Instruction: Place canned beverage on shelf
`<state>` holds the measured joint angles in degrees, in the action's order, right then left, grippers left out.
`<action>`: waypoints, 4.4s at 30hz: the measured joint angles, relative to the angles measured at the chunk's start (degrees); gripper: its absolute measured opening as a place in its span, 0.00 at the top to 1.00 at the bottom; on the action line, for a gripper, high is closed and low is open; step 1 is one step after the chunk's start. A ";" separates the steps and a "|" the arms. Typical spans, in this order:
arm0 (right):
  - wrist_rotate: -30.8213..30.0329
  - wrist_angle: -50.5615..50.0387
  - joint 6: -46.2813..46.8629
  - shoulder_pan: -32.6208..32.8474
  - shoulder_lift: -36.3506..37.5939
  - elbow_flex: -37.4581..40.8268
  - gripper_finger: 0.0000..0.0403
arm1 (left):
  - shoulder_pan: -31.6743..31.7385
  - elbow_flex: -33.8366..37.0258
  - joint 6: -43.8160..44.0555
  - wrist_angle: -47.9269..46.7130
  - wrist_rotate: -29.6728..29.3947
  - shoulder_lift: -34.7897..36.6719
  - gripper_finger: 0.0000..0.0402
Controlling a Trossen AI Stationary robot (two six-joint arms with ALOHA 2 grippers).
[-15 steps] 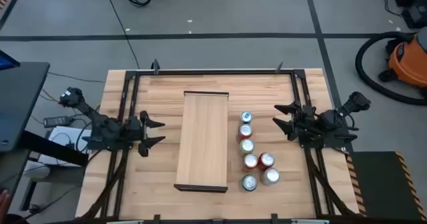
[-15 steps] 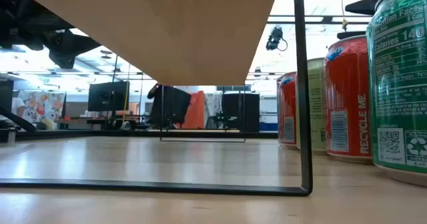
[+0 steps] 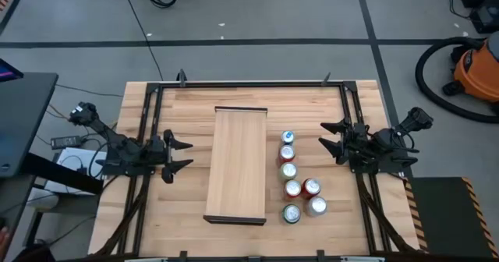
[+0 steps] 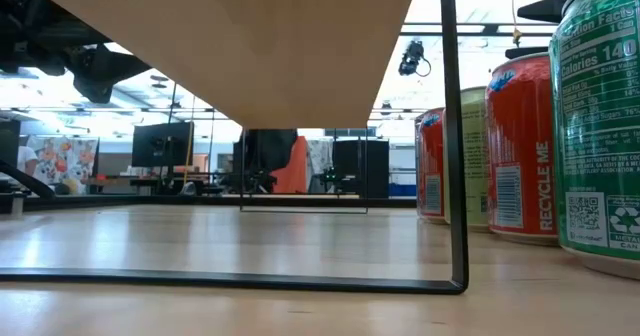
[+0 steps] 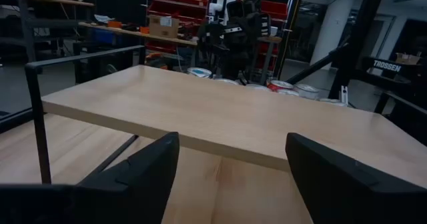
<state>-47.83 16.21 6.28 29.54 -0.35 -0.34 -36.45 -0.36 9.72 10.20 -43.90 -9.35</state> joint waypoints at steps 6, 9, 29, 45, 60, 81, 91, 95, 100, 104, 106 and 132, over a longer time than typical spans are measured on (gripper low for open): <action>0.00 0.02 0.00 0.00 0.01 0.00 0.14 | 0.00 0.00 0.02 0.00 0.00 -0.01 0.29; -0.02 0.01 0.00 0.00 0.01 0.00 0.14 | 0.02 -0.01 0.01 -0.01 0.00 -0.02 0.29; -0.02 0.01 0.01 0.00 0.01 0.00 0.14 | 0.01 0.00 0.01 0.00 0.00 -0.01 0.29; -0.02 0.00 0.02 0.00 0.01 0.00 0.14 | 0.02 0.00 0.00 0.00 0.00 -0.02 0.29; -0.02 0.01 0.00 0.00 0.01 0.00 0.14 | 0.01 -0.01 0.01 0.66 -0.01 0.00 0.29; -3.19 6.01 0.00 0.00 0.01 0.00 0.14 | 16.07 0.00 12.72 18.14 -11.35 -3.08 0.29; 0.52 5.33 -1.49 -0.35 -0.01 0.00 0.14 | 21.00 -3.50 7.85 19.47 3.25 -6.17 0.29; 2.34 4.14 -2.85 -1.61 -0.12 -0.41 0.14 | 22.35 -11.49 6.79 12.73 4.62 -14.08 0.29; 2.69 1.24 -2.84 -2.80 -1.22 -1.84 0.14 | 22.80 -23.36 0.03 7.96 5.11 -28.17 0.29; 2.71 -2.51 0.59 -2.97 -2.65 -2.19 0.14 | 22.94 -32.83 -3.97 4.68 6.42 -38.79 0.29; 2.70 -5.06 3.79 -2.97 -3.69 -2.19 0.14 | 23.49 -38.03 -4.46 1.30 7.97 -43.78 0.29; 4.57 -20.21 11.60 -2.91 -16.90 -8.38 0.14 | 38.08 -85.39 -3.87 -27.56 35.13 -87.73 0.29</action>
<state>-43.26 -4.01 17.88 26.63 -17.24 -8.72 1.63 -85.75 5.85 -17.37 -8.77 -97.08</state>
